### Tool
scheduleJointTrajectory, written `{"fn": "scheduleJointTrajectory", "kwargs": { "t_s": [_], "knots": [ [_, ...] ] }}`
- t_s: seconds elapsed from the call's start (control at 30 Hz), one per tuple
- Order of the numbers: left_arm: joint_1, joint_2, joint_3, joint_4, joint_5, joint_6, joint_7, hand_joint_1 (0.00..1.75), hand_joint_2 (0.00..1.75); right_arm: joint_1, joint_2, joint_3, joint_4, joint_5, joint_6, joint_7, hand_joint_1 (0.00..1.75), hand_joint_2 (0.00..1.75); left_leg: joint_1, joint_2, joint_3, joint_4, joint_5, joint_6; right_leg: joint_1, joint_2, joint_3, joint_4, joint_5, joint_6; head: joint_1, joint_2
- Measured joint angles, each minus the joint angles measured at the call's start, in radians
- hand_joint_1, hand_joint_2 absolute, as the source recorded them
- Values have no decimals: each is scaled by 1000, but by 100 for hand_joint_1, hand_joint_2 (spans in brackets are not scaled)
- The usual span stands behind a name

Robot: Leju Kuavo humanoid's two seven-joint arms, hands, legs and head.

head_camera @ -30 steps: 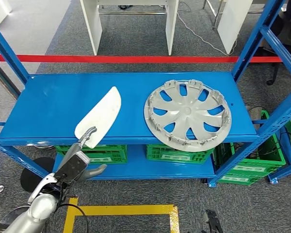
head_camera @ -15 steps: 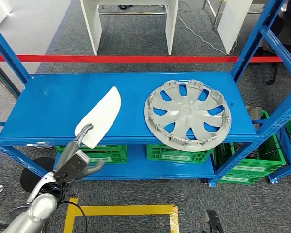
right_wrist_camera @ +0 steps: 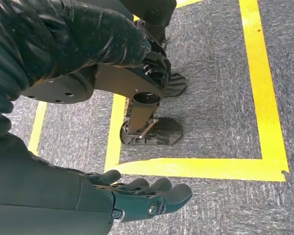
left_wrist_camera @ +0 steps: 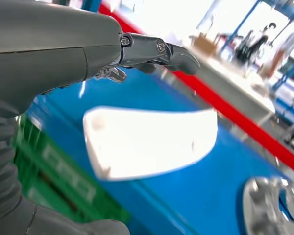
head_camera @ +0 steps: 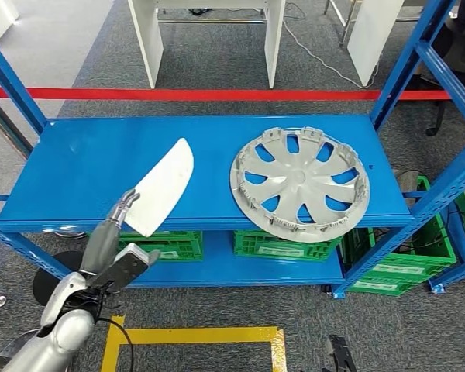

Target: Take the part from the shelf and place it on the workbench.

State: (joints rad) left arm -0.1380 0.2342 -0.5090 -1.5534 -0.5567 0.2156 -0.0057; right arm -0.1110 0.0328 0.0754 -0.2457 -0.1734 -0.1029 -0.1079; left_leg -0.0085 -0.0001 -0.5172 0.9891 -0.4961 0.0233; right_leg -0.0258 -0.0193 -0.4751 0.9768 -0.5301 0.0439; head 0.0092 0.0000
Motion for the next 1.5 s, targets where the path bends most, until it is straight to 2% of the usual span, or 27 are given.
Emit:
{"fn": "scheduleJointTrajectory", "kwargs": {
  "t_s": [0.17,0.33,1.23,1.5],
  "knots": [
    [-10,0,3,11,-47,20,1,0,175,-1,0,0,0,8,1,4,0,175,0,0,0,0,0,0,0,0,0,0,0,0,0,0],
    [-44,-11,15,124,-111,38,-17,0,175,-10,0,-1,0,32,12,22,0,175,0,0,0,0,0,0,0,0,0,0,0,0,0,0],
    [-104,-38,24,309,-79,22,-54,0,175,-23,0,-7,0,38,17,34,0,175,0,0,0,0,0,0,0,0,0,0,0,0,0,0],
    [-148,-45,21,364,-105,17,-58,0,175,-27,1,-12,0,48,26,39,0,175,0,0,0,0,0,0,0,0,0,0,0,0,0,0]
  ]
}}
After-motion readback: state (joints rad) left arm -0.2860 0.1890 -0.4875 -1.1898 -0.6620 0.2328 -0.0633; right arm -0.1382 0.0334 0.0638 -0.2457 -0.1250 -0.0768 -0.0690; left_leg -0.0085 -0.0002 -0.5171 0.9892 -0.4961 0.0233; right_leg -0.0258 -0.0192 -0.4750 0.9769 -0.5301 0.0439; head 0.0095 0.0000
